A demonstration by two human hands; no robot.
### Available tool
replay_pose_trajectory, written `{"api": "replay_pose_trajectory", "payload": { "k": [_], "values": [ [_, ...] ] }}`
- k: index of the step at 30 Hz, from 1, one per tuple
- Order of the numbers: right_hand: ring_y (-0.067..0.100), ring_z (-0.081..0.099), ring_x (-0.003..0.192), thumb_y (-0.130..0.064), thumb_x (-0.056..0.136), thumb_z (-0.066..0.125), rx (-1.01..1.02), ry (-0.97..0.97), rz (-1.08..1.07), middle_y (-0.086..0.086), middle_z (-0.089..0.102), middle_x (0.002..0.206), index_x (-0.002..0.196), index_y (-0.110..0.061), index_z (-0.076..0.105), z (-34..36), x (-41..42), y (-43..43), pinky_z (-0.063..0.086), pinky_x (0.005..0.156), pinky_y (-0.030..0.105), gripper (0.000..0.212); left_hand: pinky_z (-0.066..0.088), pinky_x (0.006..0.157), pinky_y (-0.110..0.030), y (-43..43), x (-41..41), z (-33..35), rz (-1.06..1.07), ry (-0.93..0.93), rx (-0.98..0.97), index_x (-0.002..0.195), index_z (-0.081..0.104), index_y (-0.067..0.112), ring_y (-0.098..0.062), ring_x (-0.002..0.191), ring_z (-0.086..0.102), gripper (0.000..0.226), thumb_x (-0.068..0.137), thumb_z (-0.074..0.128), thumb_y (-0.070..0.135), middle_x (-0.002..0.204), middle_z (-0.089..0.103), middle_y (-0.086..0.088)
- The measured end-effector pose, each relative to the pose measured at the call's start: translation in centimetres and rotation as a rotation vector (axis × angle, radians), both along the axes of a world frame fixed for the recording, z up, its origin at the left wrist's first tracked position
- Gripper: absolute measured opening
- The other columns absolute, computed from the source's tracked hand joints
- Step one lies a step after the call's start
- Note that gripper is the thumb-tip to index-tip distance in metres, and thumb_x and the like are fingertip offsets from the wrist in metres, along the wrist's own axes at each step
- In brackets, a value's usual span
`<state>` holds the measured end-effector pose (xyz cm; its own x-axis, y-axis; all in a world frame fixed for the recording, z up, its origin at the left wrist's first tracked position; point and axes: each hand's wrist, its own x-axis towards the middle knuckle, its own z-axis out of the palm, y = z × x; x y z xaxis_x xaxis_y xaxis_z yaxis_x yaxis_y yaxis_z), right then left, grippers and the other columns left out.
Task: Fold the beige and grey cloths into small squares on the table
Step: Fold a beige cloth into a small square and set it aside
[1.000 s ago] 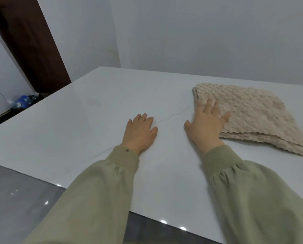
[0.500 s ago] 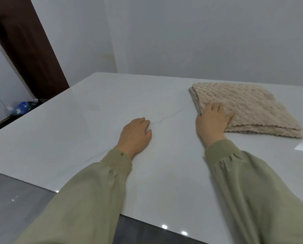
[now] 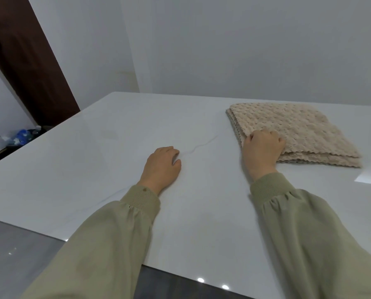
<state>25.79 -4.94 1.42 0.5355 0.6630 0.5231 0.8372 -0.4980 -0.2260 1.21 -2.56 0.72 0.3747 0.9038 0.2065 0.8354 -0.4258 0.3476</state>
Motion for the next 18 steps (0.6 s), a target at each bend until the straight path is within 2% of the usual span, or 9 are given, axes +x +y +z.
{"api": "replay_pose_trajectory", "payload": {
  "k": [2,4,6,7,9,11,12,14,18],
  "values": [
    [0.032,0.052,0.094,-0.02,0.093,0.044,0.137,-0.021,0.036,0.012,0.065,0.092,0.086,-0.006,0.066,0.0,-0.2,0.1,0.036,0.092,0.047,0.026,0.031,0.102,-0.027,0.0,-0.1,-0.1,-0.003,-0.056,0.009,0.126,0.056,0.012,-0.02,0.126,0.043,0.034,0.096,0.043,0.022,0.128,0.056,-0.001],
    [0.029,0.05,0.091,-0.019,0.094,0.046,0.437,-0.088,0.182,0.012,0.066,0.089,0.085,-0.007,0.062,0.7,-1.2,-0.4,0.037,0.093,0.047,0.023,0.029,0.097,-0.02,0.0,-0.2,0.0,0.026,-0.191,-0.021,0.122,0.059,0.012,-0.018,0.124,0.046,0.031,0.096,0.044,0.017,0.129,0.057,-0.002],
    [0.027,0.051,0.1,-0.018,0.097,0.043,0.697,-0.179,0.462,0.013,0.068,0.1,0.087,-0.007,0.06,1.6,-3.3,-1.4,0.033,0.1,0.048,0.022,0.029,0.099,-0.019,0.1,-0.6,0.3,0.105,-0.428,-0.07,0.122,0.06,0.015,-0.016,0.124,0.047,0.031,0.095,0.045,0.014,0.131,0.055,0.001],
    [0.027,0.052,0.109,-0.02,0.096,0.042,0.693,-0.21,0.584,0.014,0.066,0.111,0.091,-0.007,0.061,1.8,-4.6,-2.1,0.029,0.104,0.048,0.023,0.032,0.1,-0.02,0.1,-1.0,0.5,0.161,-0.581,-0.09,0.121,0.06,0.016,-0.015,0.122,0.049,0.031,0.094,0.045,0.012,0.129,0.056,0.002],
    [0.027,0.038,0.133,-0.033,0.093,0.044,0.399,-0.143,0.661,0.013,0.05,0.138,0.11,-0.008,0.059,1.8,-7.0,-3.5,0.012,0.114,0.05,0.034,0.036,0.097,-0.02,-0.2,-1.8,0.8,0.264,-0.84,-0.114,0.119,0.061,0.016,-0.013,0.116,0.052,0.031,0.094,0.044,0.01,0.121,0.058,0.005],
    [0.023,0.009,0.146,-0.056,0.09,0.035,-0.016,0.046,0.557,0.008,0.02,0.157,0.14,-0.014,0.037,1.1,-7.6,-4.6,-0.006,0.114,0.05,0.065,0.036,0.093,-0.018,-0.4,-2.5,1.0,0.301,-0.927,-0.124,0.12,0.06,0.014,-0.009,0.111,0.052,0.032,0.094,0.042,0.01,0.118,0.059,0.006],
    [0.022,0.001,0.147,-0.065,0.089,0.029,-0.16,0.081,0.513,0.006,0.01,0.159,0.147,-0.017,0.023,0.7,-7.3,-4.8,-0.01,0.113,0.051,0.076,0.036,0.092,-0.018,-0.5,-2.6,0.9,0.288,-0.927,-0.126,0.12,0.061,0.014,-0.008,0.11,0.052,0.032,0.094,0.043,0.011,0.118,0.059,0.006],
    [0.024,0.002,0.147,-0.072,0.086,0.023,-0.336,0.107,0.472,0.004,0.009,0.159,0.15,-0.023,0.014,0.0,-6.8,-4.9,-0.006,0.114,0.057,0.082,0.037,0.092,-0.018,-0.7,-2.6,0.9,0.235,-0.909,-0.142,0.117,0.062,0.014,-0.008,0.109,0.054,0.029,0.095,0.044,0.013,0.116,0.061,0.006],
    [0.027,0.008,0.146,-0.072,0.087,0.021,-0.513,0.099,0.487,0.004,0.013,0.159,0.147,-0.029,0.022,-0.7,-7.1,-4.4,0.0,0.112,0.064,0.074,0.04,0.1,-0.024,-1.0,-2.3,0.9,0.104,-0.858,-0.229,0.114,0.064,0.02,-0.006,0.111,0.054,0.025,0.097,0.046,0.019,0.117,0.062,0.008]
  ]
}}
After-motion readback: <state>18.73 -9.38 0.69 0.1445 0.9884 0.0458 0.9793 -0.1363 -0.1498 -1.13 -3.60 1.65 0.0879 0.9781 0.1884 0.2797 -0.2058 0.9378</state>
